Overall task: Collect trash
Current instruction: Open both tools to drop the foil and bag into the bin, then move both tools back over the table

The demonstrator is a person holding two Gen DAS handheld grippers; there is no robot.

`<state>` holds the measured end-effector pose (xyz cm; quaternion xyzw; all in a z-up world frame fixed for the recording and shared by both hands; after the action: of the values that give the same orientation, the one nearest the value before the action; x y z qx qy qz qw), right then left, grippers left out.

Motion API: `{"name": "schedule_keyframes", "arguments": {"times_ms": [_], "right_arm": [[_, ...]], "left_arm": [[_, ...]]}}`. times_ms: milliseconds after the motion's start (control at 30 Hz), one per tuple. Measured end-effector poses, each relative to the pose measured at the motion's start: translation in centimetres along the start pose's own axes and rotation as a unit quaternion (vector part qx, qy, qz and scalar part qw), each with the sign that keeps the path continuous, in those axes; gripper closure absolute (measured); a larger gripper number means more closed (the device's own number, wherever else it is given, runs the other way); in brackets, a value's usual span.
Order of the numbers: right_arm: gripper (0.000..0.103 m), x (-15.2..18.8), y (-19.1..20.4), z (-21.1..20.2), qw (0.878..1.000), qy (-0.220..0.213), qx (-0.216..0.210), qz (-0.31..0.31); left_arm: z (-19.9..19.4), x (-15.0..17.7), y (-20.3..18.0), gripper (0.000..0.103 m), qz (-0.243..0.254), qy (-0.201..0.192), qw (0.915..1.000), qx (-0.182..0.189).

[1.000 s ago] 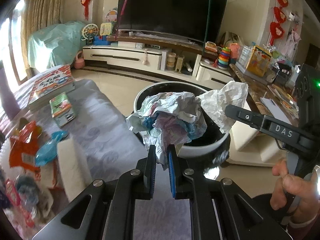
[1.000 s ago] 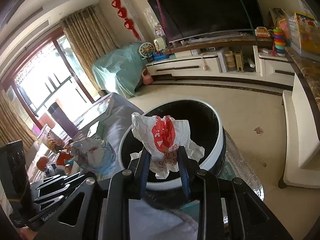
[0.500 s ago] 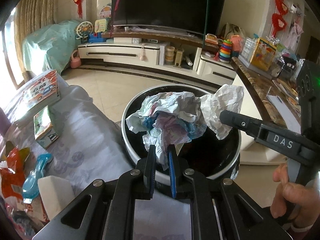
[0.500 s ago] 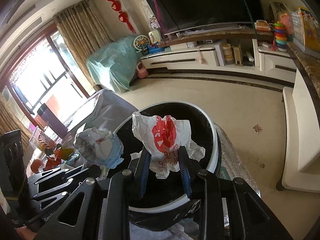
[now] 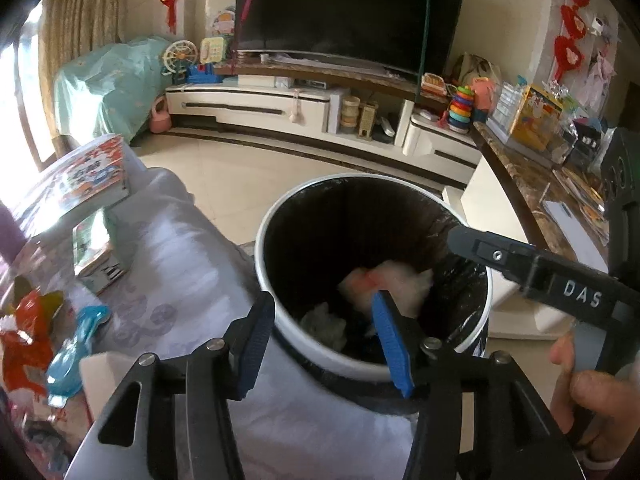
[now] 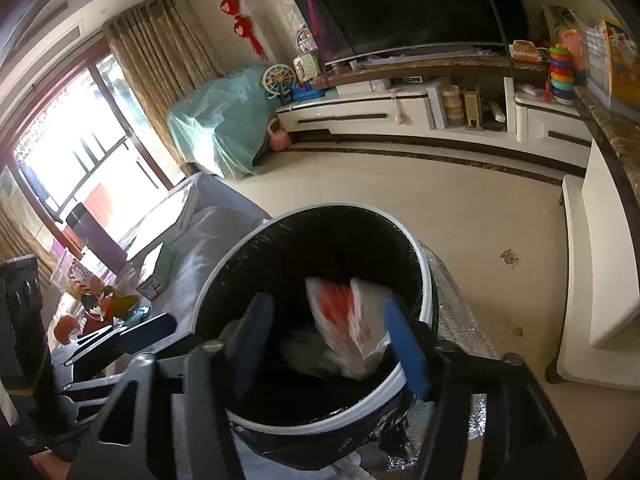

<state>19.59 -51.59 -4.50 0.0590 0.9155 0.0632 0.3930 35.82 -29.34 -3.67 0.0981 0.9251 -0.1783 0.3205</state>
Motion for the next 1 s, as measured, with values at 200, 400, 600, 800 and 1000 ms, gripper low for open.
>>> {"name": "schedule_keyframes", "arguments": {"times_ms": [200, 400, 600, 800, 1000], "right_arm": [[0.018, 0.5, 1.3, -1.4, 1.0, -0.012, -0.007, 0.002], [0.012, 1.3, 3.9, -2.5, 1.0, -0.021, -0.015, -0.012], [0.012, 2.7, 6.5, -3.7, 0.999, -0.028, -0.028, -0.016], [0.007, 4.1, 8.5, -4.4, 0.999, -0.031, -0.04, -0.015], [0.007, 5.7, 10.5, -4.2, 0.998, -0.019, -0.056, -0.017]], "left_arm": [[-3.0, 2.8, 1.2, 0.047, -0.016, -0.015, 0.9998, -0.002], [-6.8, 5.7, 2.7, 0.043, -0.042, -0.035, 0.9985, 0.004], [-10.2, 8.6, 4.0, 0.037, -0.058, -0.057, 0.9967, 0.005], [-12.6, 12.2, 5.5, 0.036, -0.065, -0.059, 0.9961, -0.01], [-14.8, 14.6, 7.9, 0.036, -0.102, -0.055, 0.9929, -0.027]]}}
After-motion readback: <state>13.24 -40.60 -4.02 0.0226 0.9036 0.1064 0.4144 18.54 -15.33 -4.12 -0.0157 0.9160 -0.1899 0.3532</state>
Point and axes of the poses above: each gripper's, at about its wrist camera, not at the fingertips, and z roughly the way its jaws point, y to its left, x to its underside, the point moved 1 cm from there along z, roughly the way its jaws point, and after that the axes turned 14 degrees about -z, right-handed, at the moved point
